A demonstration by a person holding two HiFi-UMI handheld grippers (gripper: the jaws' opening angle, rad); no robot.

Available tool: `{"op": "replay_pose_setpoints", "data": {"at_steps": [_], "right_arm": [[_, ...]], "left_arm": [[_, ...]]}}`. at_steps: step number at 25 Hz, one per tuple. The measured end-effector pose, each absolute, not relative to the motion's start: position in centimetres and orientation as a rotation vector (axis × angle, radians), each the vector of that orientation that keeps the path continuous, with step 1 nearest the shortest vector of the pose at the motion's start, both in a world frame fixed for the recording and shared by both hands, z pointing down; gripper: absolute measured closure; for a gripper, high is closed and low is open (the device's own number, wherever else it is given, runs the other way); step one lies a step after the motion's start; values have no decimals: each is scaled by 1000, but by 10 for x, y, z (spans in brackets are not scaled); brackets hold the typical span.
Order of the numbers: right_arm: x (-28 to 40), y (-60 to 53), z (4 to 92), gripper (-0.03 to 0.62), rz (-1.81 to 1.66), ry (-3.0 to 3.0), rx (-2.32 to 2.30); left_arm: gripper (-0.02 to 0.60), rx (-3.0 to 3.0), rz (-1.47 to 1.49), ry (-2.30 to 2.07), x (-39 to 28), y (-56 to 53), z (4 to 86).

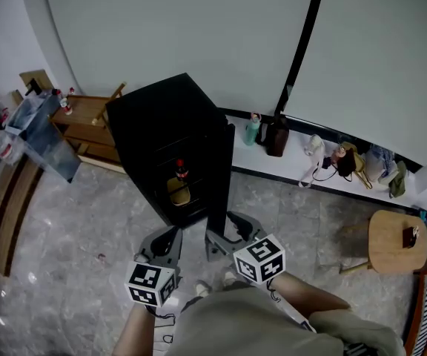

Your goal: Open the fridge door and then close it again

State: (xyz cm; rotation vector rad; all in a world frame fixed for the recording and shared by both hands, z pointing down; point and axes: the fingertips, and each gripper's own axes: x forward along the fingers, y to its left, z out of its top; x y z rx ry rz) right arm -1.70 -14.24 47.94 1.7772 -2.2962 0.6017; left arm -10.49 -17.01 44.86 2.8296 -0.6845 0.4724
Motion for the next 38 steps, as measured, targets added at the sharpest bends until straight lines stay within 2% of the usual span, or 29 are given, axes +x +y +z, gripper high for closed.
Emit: {"op": "replay_pose_setpoints", "data": {"at_steps": [11,24,38], "right_arm": [[-56,-184,469,326,280,-2273,1604],[-90,-233,472,327,324,-2352,1516],[-114,-297,473,361,352,-2347,1468]], "left_arm": [[575,2779,473,-801,-142,-192,454],[574,2751,451,-909,-173,-222,452],[574,2715,422,-1020,-202,-265,449]]}}
